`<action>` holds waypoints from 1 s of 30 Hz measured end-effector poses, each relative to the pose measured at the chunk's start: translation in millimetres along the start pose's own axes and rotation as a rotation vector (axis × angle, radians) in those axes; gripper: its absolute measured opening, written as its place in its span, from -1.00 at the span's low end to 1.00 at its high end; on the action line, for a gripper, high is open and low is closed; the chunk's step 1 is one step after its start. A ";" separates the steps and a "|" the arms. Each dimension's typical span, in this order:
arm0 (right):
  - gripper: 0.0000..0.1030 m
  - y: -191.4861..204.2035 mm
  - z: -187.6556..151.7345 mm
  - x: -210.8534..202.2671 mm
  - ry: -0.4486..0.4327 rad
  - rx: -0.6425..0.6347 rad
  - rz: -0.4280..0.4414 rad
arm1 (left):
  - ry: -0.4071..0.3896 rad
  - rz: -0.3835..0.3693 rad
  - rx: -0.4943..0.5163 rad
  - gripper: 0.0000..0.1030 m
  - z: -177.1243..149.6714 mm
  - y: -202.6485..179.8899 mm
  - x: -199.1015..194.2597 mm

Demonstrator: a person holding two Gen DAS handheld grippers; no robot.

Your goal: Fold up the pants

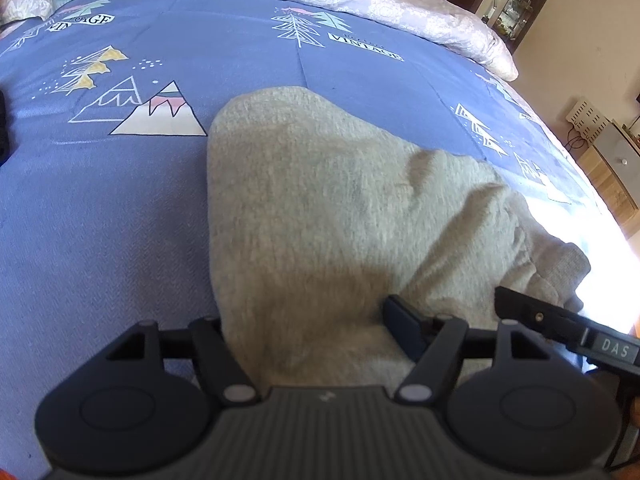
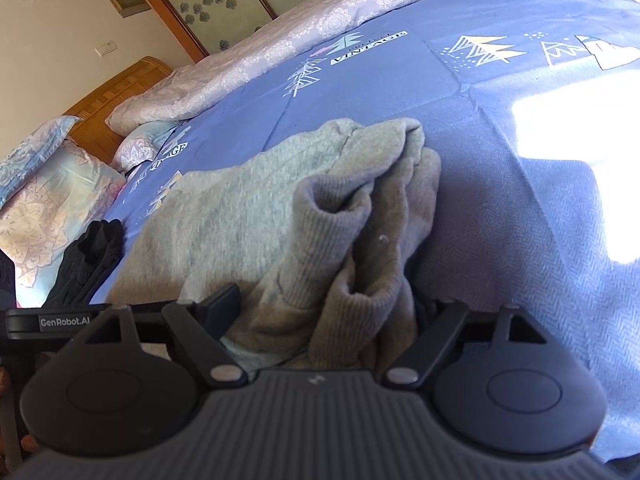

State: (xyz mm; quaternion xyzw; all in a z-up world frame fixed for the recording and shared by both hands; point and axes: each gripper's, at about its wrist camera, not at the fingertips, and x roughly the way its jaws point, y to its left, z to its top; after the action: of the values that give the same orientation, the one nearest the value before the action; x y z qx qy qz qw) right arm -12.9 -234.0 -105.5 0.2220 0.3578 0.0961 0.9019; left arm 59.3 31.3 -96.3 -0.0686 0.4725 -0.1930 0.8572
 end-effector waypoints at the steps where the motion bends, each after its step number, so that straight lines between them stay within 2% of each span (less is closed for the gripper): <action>1: 0.64 1.2 -0.4 0.4 -0.003 -0.006 -0.007 | 0.000 0.001 0.002 0.34 -0.1 -0.2 0.0; 11: 0.65 5.6 -5.1 2.6 -0.032 -0.047 -0.038 | 0.003 0.025 0.036 0.46 -0.6 -5.0 1.0; 19: 0.64 8.0 -4.0 3.1 -0.019 -0.049 -0.045 | 0.009 0.053 0.044 0.54 -0.2 -7.1 0.8; 30: 0.45 24.3 -7.9 5.5 -0.010 -0.124 -0.131 | 0.004 0.085 0.070 0.60 -1.2 -10.8 1.3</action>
State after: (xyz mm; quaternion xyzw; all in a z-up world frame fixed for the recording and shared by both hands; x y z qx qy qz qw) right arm -14.7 -208.0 -102.5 0.1425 0.3604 0.0578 0.9200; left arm 56.1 20.9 -94.7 -0.0177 0.4696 -0.1729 0.8656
